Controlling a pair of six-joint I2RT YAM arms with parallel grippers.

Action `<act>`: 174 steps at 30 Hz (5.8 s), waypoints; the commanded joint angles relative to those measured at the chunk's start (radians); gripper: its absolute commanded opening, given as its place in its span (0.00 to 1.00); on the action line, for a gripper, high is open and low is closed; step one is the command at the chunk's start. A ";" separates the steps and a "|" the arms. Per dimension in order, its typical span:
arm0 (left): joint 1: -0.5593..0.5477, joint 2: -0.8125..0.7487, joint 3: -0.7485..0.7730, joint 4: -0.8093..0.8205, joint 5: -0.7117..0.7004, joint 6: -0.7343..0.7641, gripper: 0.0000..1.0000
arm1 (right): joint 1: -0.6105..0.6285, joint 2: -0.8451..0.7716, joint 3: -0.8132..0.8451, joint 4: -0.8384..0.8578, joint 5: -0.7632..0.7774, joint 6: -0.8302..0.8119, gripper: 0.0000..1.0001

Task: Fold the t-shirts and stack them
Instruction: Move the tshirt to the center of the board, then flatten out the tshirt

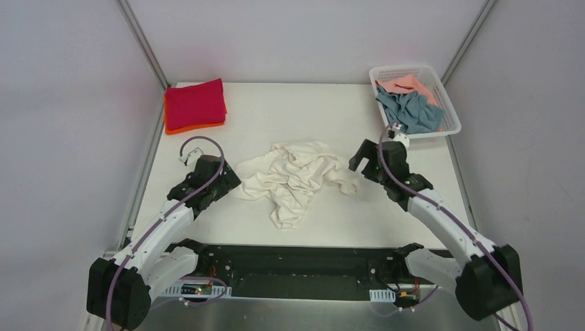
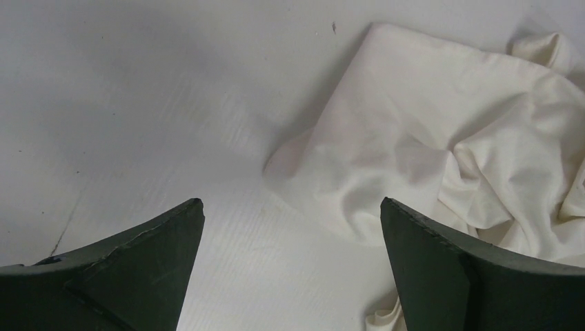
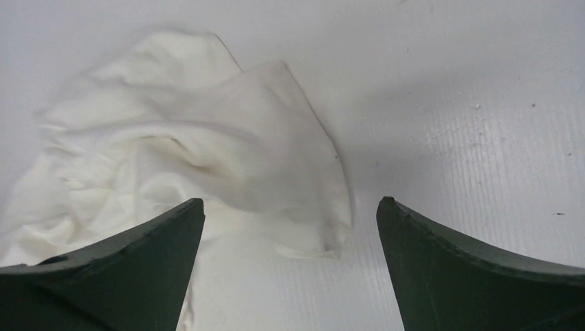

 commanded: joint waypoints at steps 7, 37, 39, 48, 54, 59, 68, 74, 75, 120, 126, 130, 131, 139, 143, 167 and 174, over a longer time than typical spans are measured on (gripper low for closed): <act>0.152 0.069 -0.104 0.230 0.278 0.000 0.99 | -0.001 -0.408 -0.151 -0.026 0.008 0.113 0.99; 0.154 0.123 0.015 0.415 0.279 0.126 0.00 | -0.063 0.004 -0.070 0.337 -0.220 -0.022 0.00; 0.154 0.055 0.069 0.349 0.213 0.151 0.00 | -0.063 -0.079 -0.024 0.275 -0.174 -0.054 0.00; 0.154 -0.185 0.383 0.180 0.108 0.252 0.00 | -0.063 -0.320 0.302 0.007 -0.117 -0.202 0.00; 0.154 -0.291 0.590 0.112 0.097 0.301 0.00 | -0.063 -0.396 0.553 -0.150 -0.167 -0.255 0.00; 0.154 -0.365 0.728 0.090 0.155 0.306 0.00 | -0.063 -0.448 0.705 -0.223 -0.253 -0.238 0.00; 0.154 -0.402 0.923 0.033 0.251 0.307 0.00 | -0.063 -0.496 0.915 -0.345 -0.420 -0.180 0.00; 0.154 -0.404 0.889 0.028 0.241 0.297 0.00 | -0.064 -0.501 0.904 -0.396 -0.382 -0.187 0.00; 0.154 -0.403 0.868 0.028 0.247 0.287 0.00 | -0.063 -0.501 0.883 -0.390 -0.375 -0.187 0.00; 0.217 1.249 1.156 0.230 -0.128 0.314 0.52 | -0.174 0.974 0.919 0.321 -0.018 -0.517 0.12; 0.215 1.126 1.153 0.162 0.014 0.328 0.92 | -0.172 0.888 0.970 0.133 -0.033 -0.416 0.82; 0.203 0.972 1.067 0.140 0.119 0.335 0.99 | -0.173 0.707 0.853 0.114 -0.091 -0.311 0.99; 0.198 0.930 1.042 0.129 0.124 0.334 0.99 | -0.173 0.656 0.822 0.107 -0.097 -0.285 1.00; 0.168 0.541 0.743 -0.038 0.088 0.260 0.99 | -0.211 0.235 0.478 0.055 -0.158 -0.009 0.99; 0.165 0.305 0.483 -0.111 0.096 0.131 0.99 | -0.235 0.005 0.267 0.044 -0.151 0.121 1.00; 0.156 0.075 -0.086 -0.167 0.098 -0.266 0.72 | -0.240 -0.273 -0.040 -0.191 -0.145 0.314 0.99; 0.157 0.190 -0.113 -0.065 0.044 -0.294 0.55 | -0.240 -0.269 -0.047 -0.228 -0.152 0.320 0.99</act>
